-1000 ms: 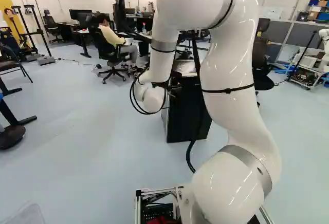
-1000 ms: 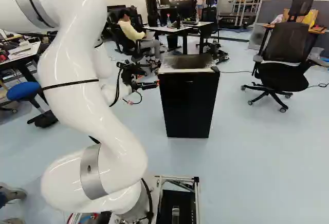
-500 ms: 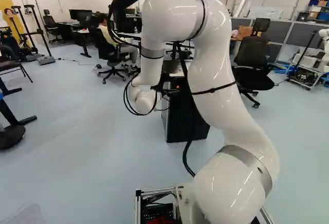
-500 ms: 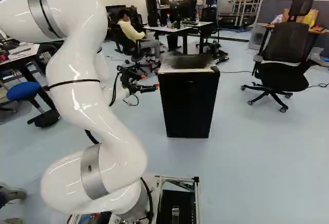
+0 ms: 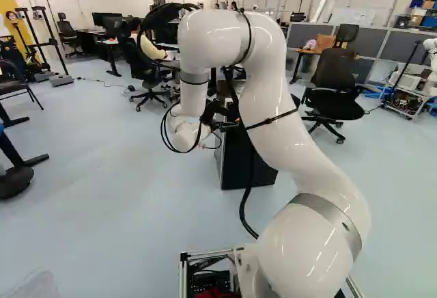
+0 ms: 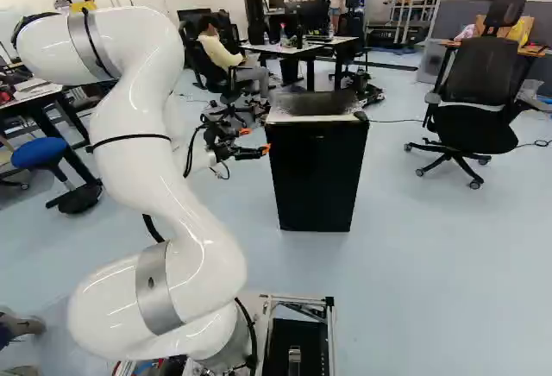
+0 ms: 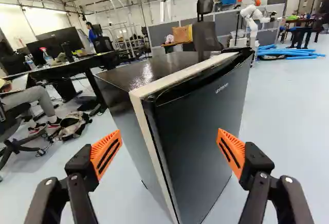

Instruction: Grab a drink from the fridge

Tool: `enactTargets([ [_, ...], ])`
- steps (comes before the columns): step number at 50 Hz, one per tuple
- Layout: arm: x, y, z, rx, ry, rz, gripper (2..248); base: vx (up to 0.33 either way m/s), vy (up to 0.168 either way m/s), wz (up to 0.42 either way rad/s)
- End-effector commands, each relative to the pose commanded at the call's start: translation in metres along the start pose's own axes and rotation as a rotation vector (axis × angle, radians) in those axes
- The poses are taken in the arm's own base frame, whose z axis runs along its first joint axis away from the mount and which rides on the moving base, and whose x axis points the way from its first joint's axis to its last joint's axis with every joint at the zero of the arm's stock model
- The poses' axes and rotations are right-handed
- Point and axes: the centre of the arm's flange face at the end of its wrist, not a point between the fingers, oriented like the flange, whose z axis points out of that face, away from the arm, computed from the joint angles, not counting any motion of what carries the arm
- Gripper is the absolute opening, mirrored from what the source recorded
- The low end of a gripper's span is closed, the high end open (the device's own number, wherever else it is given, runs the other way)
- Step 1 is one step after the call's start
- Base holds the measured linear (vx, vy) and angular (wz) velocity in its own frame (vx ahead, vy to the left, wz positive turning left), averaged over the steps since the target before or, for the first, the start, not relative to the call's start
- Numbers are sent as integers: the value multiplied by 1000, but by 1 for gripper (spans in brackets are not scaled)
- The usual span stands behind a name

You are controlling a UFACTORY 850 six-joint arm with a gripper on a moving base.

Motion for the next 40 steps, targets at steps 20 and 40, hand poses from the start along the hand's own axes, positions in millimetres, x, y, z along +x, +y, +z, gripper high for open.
enactTargets([
  [20,-4,-23,18,-8,16,39,247,0,0,0],
  [40,-4,-27,36,-43,27,63,247,0,0,0],
])
